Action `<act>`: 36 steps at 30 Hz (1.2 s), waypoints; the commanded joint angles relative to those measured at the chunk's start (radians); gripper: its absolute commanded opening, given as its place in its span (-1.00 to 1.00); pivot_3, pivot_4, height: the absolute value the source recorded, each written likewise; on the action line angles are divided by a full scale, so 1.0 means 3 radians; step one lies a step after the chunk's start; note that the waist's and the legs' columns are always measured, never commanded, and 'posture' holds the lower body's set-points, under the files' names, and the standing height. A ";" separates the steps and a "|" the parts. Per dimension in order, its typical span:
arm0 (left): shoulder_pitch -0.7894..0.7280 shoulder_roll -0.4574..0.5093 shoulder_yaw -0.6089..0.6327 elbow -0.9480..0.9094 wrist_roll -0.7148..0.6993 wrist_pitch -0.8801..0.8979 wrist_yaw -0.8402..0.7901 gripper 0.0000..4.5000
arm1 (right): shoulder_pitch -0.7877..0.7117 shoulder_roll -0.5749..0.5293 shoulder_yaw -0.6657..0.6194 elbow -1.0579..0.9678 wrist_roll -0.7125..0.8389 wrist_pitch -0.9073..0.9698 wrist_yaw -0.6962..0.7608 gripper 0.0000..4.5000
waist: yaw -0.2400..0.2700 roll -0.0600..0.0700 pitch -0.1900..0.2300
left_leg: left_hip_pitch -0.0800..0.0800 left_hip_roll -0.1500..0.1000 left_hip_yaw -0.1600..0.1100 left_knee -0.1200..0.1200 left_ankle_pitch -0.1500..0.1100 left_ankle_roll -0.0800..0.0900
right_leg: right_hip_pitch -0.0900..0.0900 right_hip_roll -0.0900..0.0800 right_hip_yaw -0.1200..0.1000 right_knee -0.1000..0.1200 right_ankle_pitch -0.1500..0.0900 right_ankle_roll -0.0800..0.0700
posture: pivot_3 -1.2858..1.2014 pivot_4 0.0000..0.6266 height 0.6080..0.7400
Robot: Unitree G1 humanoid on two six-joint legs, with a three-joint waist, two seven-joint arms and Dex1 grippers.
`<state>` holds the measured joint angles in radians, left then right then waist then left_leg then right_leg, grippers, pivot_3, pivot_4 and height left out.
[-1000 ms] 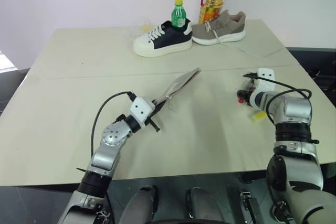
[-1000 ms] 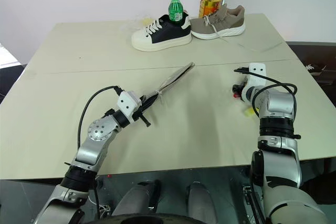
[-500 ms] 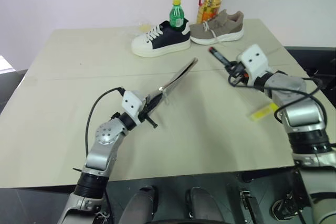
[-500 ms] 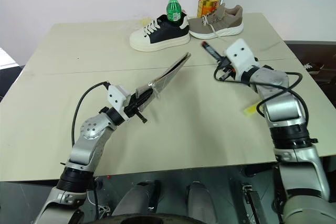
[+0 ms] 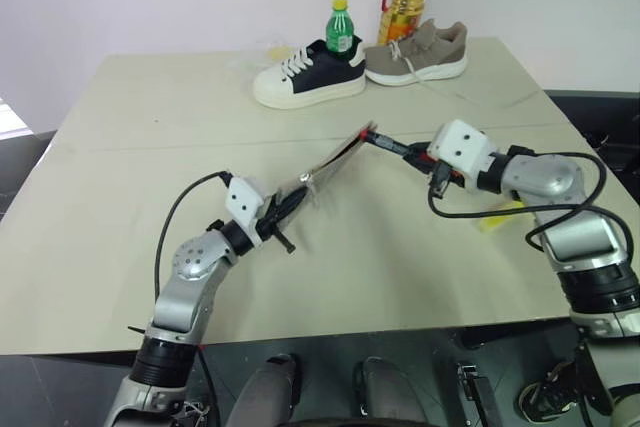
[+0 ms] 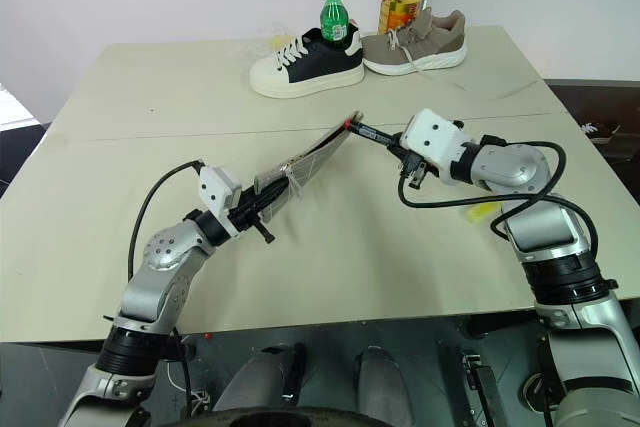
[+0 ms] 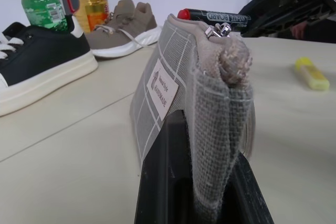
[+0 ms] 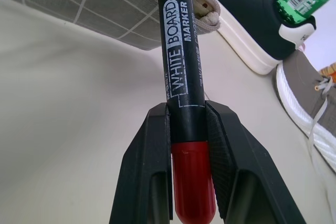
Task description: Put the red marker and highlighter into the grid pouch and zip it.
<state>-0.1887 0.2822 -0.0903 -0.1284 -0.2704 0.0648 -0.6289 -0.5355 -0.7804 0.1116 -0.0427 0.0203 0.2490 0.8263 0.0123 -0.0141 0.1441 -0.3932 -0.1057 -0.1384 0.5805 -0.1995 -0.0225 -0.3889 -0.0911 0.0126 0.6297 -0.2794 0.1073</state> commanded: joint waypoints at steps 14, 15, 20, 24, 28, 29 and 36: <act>-0.0056 0.0772 -0.0152 -0.0264 -0.0041 0.0041 -0.0885 -1.00 | -0.0110 -0.0165 0.0708 -0.0398 -0.0757 -0.1375 0.0560 -0.83 | -0.0007 0.0000 0.0001 | 0.0000 0.0001 0.0001 -0.0002 0.0000 0.0000 | -0.0001 -0.0001 0.0001 -0.0001 -0.0001 -0.0002 | 0.03 -0.52 1.00; -0.0074 0.0794 -0.0169 -0.0271 -0.0051 0.0058 -0.0934 -1.00 | -0.0128 -0.0108 0.0741 -0.0434 -0.0769 -0.1378 0.0569 -0.83 | -0.0009 0.0000 0.0001 | 0.0000 0.0002 0.0001 -0.0002 0.0000 0.0000 | -0.0001 0.0000 0.0001 -0.0001 -0.0001 -0.0002 | 0.03 -0.52 1.00; -0.0141 0.0743 -0.0201 -0.0269 -0.0013 0.0070 -0.0973 -1.00 | -0.0142 0.0017 0.0704 -0.0462 -0.0749 -0.1262 0.0619 -0.60 | 0.0009 -0.0001 0.0002 | 0.0000 0.0000 0.0000 -0.0001 0.0000 0.0000 | 0.0000 -0.0002 0.0001 -0.0001 -0.0001 -0.0002 | 0.03 -0.52 1.00; -0.0168 0.0678 -0.0184 -0.0206 0.0055 0.0015 -0.0908 -1.00 | -0.0045 -0.0005 0.0390 -0.0508 -0.0435 -0.0922 0.0633 0.23 | 0.0006 -0.0002 0.0002 | 0.0000 -0.0001 0.0000 -0.0001 -0.0001 0.0000 | -0.0001 -0.0003 0.0001 -0.0002 -0.0001 -0.0001 | 0.03 -0.52 1.00; -0.0191 0.0574 -0.0178 -0.0121 0.0125 -0.0068 -0.0805 -1.00 | 0.0174 -0.0033 -0.0216 -0.0646 0.0250 0.0036 0.0653 0.23 | 0.0008 -0.0003 0.0002 | 0.0000 -0.0001 -0.0001 0.0000 -0.0001 0.0001 | 0.0001 -0.0004 0.0001 -0.0003 -0.0001 -0.0002 | 0.03 -0.52 1.00; -0.0200 0.0535 -0.0183 -0.0097 0.0145 -0.0099 -0.0762 -1.00 | 0.0212 -0.0011 -0.0402 -0.0638 0.0430 0.0373 0.0600 0.23 | 0.0006 -0.0003 0.0002 | -0.0001 -0.0001 -0.0001 0.0000 -0.0001 0.0002 | 0.0001 -0.0005 0.0001 -0.0003 -0.0001 -0.0002 | 0.03 -0.52 1.00; -0.0265 0.0225 -0.0348 0.0092 0.0323 -0.0238 -0.0545 -1.00 | 0.0151 0.0215 -0.1234 0.0103 0.0529 0.1853 -0.0570 0.46 | 0.0007 -0.0003 0.0001 | -0.0001 -0.0001 0.0000 0.0000 -0.0001 0.0002 | 0.0001 -0.0005 0.0001 -0.0002 0.0000 -0.0003 | 0.03 -0.52 1.00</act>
<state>-0.2493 0.3688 -0.1821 -0.0986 -0.1876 0.0211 -0.8127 -0.4640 -0.7316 -0.1875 -0.0429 0.1802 0.6969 0.7614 0.0145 -0.0151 0.1444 -0.3934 -0.1061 -0.1382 0.5805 -0.1998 -0.0220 -0.3887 -0.0925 0.0128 0.6294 -0.2795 0.1065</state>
